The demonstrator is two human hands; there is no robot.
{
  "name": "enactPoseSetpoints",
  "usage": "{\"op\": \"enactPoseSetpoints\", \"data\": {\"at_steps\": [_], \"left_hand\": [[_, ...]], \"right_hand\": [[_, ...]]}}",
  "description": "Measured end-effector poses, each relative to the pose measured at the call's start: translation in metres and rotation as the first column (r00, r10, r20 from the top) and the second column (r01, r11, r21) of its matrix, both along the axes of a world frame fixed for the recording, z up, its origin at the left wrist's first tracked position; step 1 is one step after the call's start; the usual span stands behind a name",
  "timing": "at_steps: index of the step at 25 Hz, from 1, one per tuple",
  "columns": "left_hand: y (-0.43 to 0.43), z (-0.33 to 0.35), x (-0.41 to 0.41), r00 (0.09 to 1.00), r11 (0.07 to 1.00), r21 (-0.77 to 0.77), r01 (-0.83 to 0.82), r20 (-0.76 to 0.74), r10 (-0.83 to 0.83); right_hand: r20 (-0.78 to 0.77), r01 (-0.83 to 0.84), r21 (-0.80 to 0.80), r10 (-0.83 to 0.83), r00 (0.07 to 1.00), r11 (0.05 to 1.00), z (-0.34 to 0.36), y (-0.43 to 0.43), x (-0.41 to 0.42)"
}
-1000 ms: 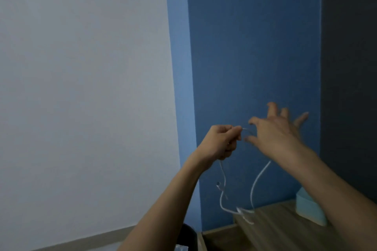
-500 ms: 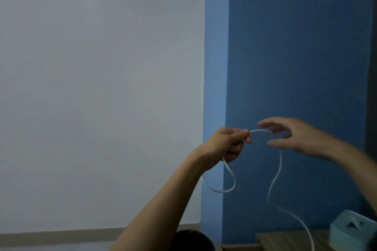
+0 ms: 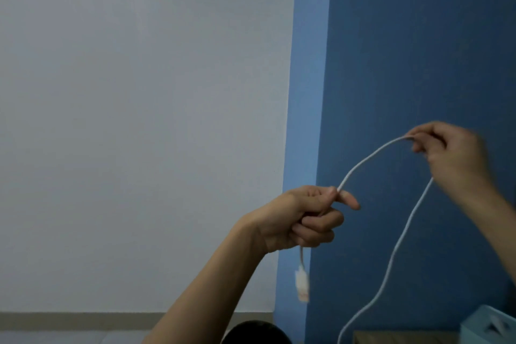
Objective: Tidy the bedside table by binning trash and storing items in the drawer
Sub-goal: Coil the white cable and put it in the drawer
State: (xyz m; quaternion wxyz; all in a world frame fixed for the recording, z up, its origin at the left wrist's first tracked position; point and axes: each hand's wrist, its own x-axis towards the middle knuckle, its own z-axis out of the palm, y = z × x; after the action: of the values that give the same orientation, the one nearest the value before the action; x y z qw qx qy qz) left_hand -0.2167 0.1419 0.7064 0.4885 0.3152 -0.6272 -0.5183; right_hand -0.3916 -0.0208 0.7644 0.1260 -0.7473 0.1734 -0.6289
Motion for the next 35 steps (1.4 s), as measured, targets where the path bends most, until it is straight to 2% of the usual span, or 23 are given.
{"op": "enactPoseSetpoints", "data": {"at_steps": [1, 2, 4, 5, 8, 11, 14, 19, 22, 26, 29, 32, 35], "left_hand": [[0.003, 0.000, -0.001, 1.000, 1.000, -0.020, 0.016, 0.000, -0.016], [0.004, 0.001, -0.003, 1.000, 0.999, -0.039, 0.015, -0.013, -0.015], [0.003, 0.005, -0.009, 0.999, 0.996, -0.080, -0.039, -0.040, 0.036], [0.000, 0.006, -0.012, 0.996, 0.993, -0.093, -0.077, -0.043, 0.074], [-0.005, 0.009, -0.022, 0.992, 0.986, -0.115, -0.123, -0.032, 0.120], [-0.004, 0.008, -0.027, 0.993, 0.986, -0.124, -0.107, -0.055, 0.101], [-0.006, 0.007, -0.030, 0.997, 0.991, -0.135, -0.017, -0.078, 0.007], [-0.015, 0.001, -0.042, 0.999, 0.978, -0.202, 0.042, -0.025, -0.048], [-0.020, 0.003, -0.049, 0.999, 0.976, -0.218, 0.020, -0.028, -0.026], [-0.024, 0.009, -0.055, 0.999, 0.990, -0.140, 0.019, -0.040, -0.025], [-0.029, 0.008, -0.060, 1.000, 0.989, -0.146, 0.002, -0.011, -0.003], [-0.033, 0.005, -0.064, 0.998, 0.985, -0.166, 0.048, -0.027, -0.053], [-0.031, 0.009, -0.063, 0.992, 0.970, -0.211, 0.118, 0.062, -0.107]], "right_hand": [[-0.033, -0.046, 0.051, 0.048, 0.998, 0.998, 0.001, -0.002, -0.003], [-0.135, -0.126, 0.107, 0.140, 0.981, 0.986, -0.001, 0.000, -0.003], [-0.370, -0.297, 0.213, 0.359, 0.857, 0.931, -0.010, 0.016, 0.002], [-0.425, -0.371, 0.242, 0.442, 0.790, 0.896, -0.015, 0.026, 0.007], [-0.392, -0.585, 0.270, 0.643, 0.659, 0.765, -0.026, 0.044, 0.023], [-0.276, -0.604, 0.271, 0.661, 0.697, 0.750, -0.025, 0.046, 0.030], [-0.171, -0.566, 0.301, 0.627, 0.760, 0.768, -0.027, 0.046, 0.030], [-0.012, -0.504, 0.308, 0.533, 0.846, 0.807, -0.038, 0.041, 0.027], [-0.014, -0.518, 0.363, 0.560, 0.828, 0.775, -0.037, 0.038, 0.024], [-0.024, -0.481, 0.379, 0.528, 0.849, 0.790, -0.037, 0.033, 0.019], [-0.029, -0.533, 0.410, 0.594, 0.804, 0.741, -0.034, 0.031, 0.013], [0.006, -0.580, 0.439, 0.643, 0.765, 0.686, -0.036, 0.030, 0.006], [-0.005, -0.567, 0.512, 0.662, 0.749, 0.645, -0.040, 0.035, 0.003]]}}
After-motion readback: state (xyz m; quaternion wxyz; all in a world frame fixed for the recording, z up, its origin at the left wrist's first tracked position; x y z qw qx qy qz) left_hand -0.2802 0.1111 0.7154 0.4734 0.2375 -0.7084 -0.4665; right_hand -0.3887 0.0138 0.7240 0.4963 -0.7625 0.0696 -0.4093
